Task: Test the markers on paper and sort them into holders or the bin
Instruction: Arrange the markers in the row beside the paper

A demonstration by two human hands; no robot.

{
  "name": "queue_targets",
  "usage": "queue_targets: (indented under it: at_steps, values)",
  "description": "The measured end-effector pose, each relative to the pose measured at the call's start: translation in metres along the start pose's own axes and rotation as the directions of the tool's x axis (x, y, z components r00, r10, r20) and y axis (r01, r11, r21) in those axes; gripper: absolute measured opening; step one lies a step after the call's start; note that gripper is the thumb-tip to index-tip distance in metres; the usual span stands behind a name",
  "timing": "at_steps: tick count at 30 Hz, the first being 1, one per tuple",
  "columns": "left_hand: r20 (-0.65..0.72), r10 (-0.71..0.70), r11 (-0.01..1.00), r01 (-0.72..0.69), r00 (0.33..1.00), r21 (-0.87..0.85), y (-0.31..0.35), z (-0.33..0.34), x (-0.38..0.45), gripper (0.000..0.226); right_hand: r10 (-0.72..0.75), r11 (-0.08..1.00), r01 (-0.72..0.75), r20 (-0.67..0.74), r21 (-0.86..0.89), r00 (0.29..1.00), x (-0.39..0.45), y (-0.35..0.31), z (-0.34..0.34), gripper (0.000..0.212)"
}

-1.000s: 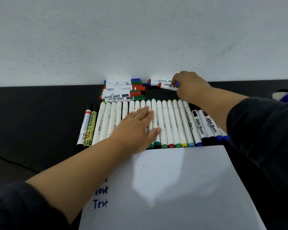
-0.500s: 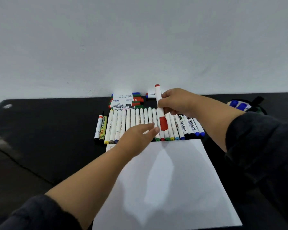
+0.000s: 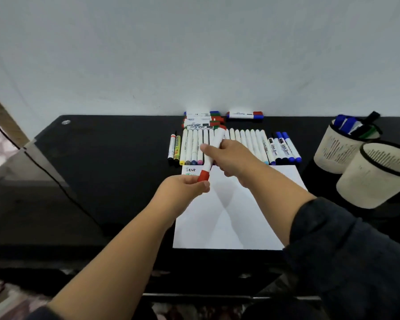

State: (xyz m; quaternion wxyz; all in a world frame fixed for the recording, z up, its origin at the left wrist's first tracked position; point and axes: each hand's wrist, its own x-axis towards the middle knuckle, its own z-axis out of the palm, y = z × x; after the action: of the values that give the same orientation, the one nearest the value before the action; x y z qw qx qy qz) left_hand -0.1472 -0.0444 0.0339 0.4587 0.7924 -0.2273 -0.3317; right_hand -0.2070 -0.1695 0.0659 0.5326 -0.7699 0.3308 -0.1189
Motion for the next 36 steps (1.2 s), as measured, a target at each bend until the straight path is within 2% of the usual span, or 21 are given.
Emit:
queue_targets:
  at_steps: [1, 3, 6, 13, 25, 30, 36]
  values:
    - [-0.018, -0.012, 0.999, 0.013, 1.000, 0.047, -0.002, -0.003, -0.005, 0.005, -0.008, 1.000, 0.008, -0.018, 0.015, 1.000, -0.005, 0.001, 0.006, 0.014]
    - [-0.028, -0.018, 0.986, 0.022, 0.999, 0.164, -0.008, -0.007, -0.012, 0.018, -0.007, 0.999, 0.010, -0.061, 0.050, 0.998, -0.013, 0.005, 0.019, 0.015]
    - [-0.015, 0.023, 0.947, -0.017, 1.000, 0.320, -0.016, -0.014, -0.021, 0.029, 0.021, 0.992, -0.008, -0.101, 0.124, 0.995, -0.022, 0.012, 0.034, 0.018]
    - [0.066, 0.052, 0.884, -0.077, 0.996, 0.461, -0.033, -0.033, -0.031, 0.034, 0.076, 0.973, -0.053, -0.096, 0.227, 0.992, -0.036, 0.025, 0.053, 0.015]
    - [-0.026, 0.137, 0.926, -0.119, 0.990, 0.359, -0.043, -0.018, -0.024, 0.027, 0.138, 0.967, -0.089, -0.199, 0.239, 0.970, -0.033, 0.035, 0.064, 0.023]
    - [0.026, 0.093, 0.945, -0.097, 0.995, 0.313, -0.035, -0.016, -0.025, 0.012, 0.177, 0.958, -0.114, -0.232, 0.263, 0.956, -0.031, 0.038, 0.061, 0.026]
    - [0.080, 0.044, 0.989, -0.055, 0.996, 0.137, -0.034, -0.018, -0.024, 0.013, 0.167, 0.953, -0.105, -0.203, 0.284, 0.965, -0.031, 0.038, 0.058, 0.025]
